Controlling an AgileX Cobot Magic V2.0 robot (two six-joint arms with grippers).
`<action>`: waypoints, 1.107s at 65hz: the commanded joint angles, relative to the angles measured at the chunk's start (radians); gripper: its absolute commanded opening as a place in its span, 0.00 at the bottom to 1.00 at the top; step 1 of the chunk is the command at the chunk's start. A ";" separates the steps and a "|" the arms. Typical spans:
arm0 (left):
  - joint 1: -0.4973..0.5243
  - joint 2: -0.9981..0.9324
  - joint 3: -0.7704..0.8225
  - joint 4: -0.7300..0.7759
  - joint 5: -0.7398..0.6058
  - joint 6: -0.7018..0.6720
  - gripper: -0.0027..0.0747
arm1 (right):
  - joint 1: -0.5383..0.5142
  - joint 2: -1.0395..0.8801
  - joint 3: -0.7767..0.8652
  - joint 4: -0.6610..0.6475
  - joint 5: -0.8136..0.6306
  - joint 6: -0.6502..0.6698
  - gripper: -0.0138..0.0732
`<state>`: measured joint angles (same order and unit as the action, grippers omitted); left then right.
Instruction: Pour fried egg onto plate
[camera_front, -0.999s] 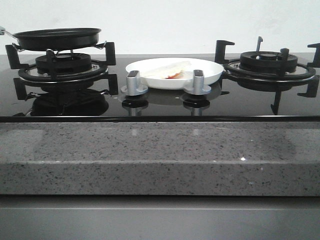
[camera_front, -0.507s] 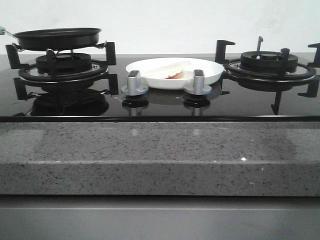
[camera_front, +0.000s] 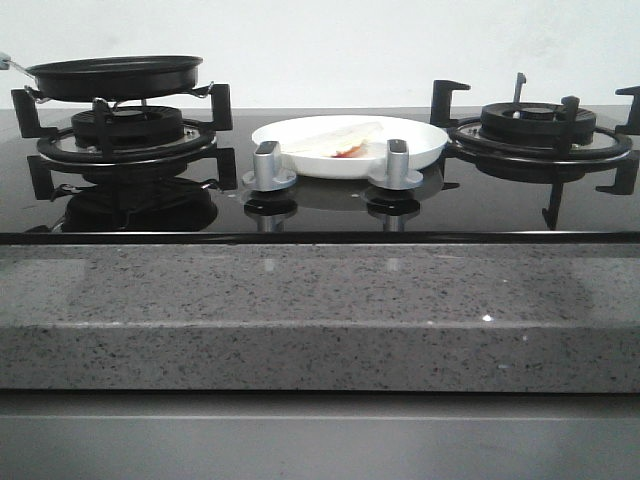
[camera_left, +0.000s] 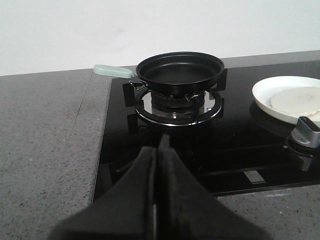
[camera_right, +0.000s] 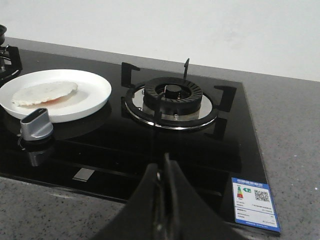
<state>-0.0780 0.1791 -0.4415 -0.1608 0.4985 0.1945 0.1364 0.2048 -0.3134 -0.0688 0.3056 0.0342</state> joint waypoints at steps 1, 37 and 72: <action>-0.009 0.010 -0.020 -0.015 -0.089 -0.010 0.01 | 0.003 0.006 -0.028 -0.004 -0.087 0.001 0.09; 0.079 -0.201 0.356 0.040 -0.298 -0.010 0.01 | 0.003 0.006 -0.028 -0.004 -0.087 0.001 0.09; 0.079 -0.201 0.453 0.036 -0.451 -0.010 0.01 | 0.003 0.007 -0.028 -0.004 -0.086 0.001 0.09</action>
<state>0.0004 -0.0052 0.0058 -0.1179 0.1379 0.1945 0.1364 0.2048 -0.3134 -0.0688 0.3050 0.0342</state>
